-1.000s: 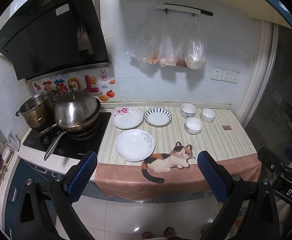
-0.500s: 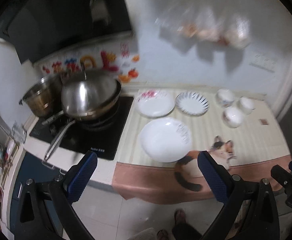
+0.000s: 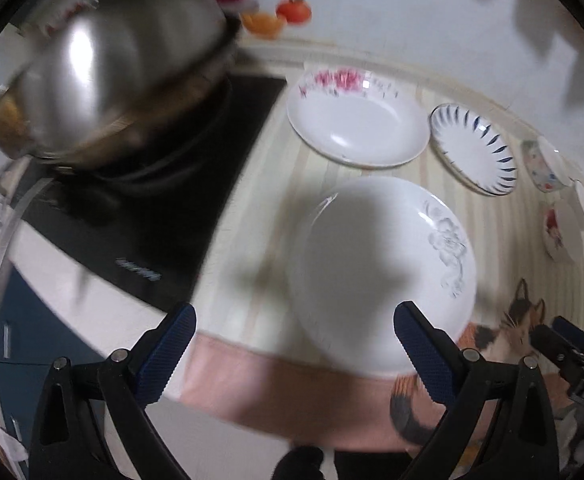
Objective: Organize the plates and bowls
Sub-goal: 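Grasp the grey-flower white plate rim with the right gripper and lift it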
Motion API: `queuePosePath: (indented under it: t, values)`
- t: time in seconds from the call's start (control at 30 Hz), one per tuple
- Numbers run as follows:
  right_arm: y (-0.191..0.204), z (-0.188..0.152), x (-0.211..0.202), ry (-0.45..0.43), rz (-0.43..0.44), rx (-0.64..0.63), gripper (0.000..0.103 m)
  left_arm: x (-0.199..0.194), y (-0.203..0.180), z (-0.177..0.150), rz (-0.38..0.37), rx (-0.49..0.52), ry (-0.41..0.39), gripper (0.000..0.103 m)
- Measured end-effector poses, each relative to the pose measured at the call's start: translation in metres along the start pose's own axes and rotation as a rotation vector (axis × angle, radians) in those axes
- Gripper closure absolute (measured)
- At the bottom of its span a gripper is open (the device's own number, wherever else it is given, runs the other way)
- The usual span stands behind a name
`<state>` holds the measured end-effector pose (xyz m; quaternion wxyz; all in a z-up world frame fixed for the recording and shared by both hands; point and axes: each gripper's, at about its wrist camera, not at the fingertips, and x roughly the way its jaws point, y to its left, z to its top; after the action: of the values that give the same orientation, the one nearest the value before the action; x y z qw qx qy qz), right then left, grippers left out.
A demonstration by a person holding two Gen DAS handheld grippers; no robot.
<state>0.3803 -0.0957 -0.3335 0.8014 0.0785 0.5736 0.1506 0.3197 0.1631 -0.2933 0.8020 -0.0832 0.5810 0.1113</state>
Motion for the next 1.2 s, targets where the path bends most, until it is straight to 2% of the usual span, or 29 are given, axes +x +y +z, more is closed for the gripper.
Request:
queuePosePath:
  t: [0.07, 0.13, 0.17, 0.23, 0.3, 0.37, 0.47, 0.53, 0.57, 0.77, 1.1, 1.13, 1.17, 1.2]
  values:
    - [-0.004, 0.015, 0.029, 0.05, 0.018, -0.003, 0.005, 0.028, -0.006, 0.012, -0.004, 0.008, 0.046, 0.012]
    - [-0.007, 0.033, 0.062, 0.108, 0.059, -0.01, 0.011, 0.052, -0.01, 0.021, 0.0, 0.02, 0.089, 0.02]
    - [-0.005, 0.038, 0.073, 0.128, 0.078, -0.014, 0.016, 0.061, -0.011, 0.024, -0.005, 0.023, 0.103, 0.028]
    - [-0.003, 0.053, 0.102, 0.175, 0.107, -0.034, 0.024, 0.084, -0.014, 0.029, -0.012, 0.023, 0.15, 0.033]
    - [0.002, 0.06, 0.119, 0.203, 0.128, -0.05, 0.032, 0.097, -0.013, 0.032, -0.026, 0.019, 0.184, 0.043]
    - [0.005, 0.071, 0.14, 0.233, 0.148, -0.063, 0.039, 0.106, -0.013, 0.033, -0.023, 0.015, 0.209, 0.049]
    - [0.01, 0.079, 0.162, 0.286, 0.174, -0.074, 0.052, 0.106, -0.012, 0.033, -0.019, 0.016, 0.213, 0.05]
    - [0.017, 0.085, 0.169, 0.28, 0.187, -0.104, 0.068, 0.103, -0.011, 0.032, -0.022, 0.013, 0.208, 0.051]
    - [0.019, 0.086, 0.173, 0.298, 0.198, -0.107, 0.082, 0.1, -0.012, 0.031, -0.017, 0.016, 0.209, 0.051]
    - [0.024, 0.081, 0.172, 0.331, 0.203, -0.102, 0.083, 0.09, -0.021, 0.025, -0.019, 0.034, 0.205, 0.052]
    - [-0.024, 0.058, 0.126, 0.339, 0.186, -0.046, 0.083, 0.053, -0.086, 0.007, -0.075, 0.148, 0.183, 0.052]
    - [-0.031, 0.057, 0.12, 0.336, 0.183, -0.037, 0.083, 0.049, -0.093, 0.006, -0.104, 0.162, 0.178, 0.056]
    - [-0.038, 0.056, 0.115, 0.332, 0.177, -0.026, 0.083, 0.045, -0.1, 0.005, -0.145, 0.173, 0.183, 0.066]
    - [-0.043, 0.055, 0.11, 0.327, 0.18, -0.019, 0.083, 0.041, -0.112, 0.003, -0.167, 0.195, 0.188, 0.066]
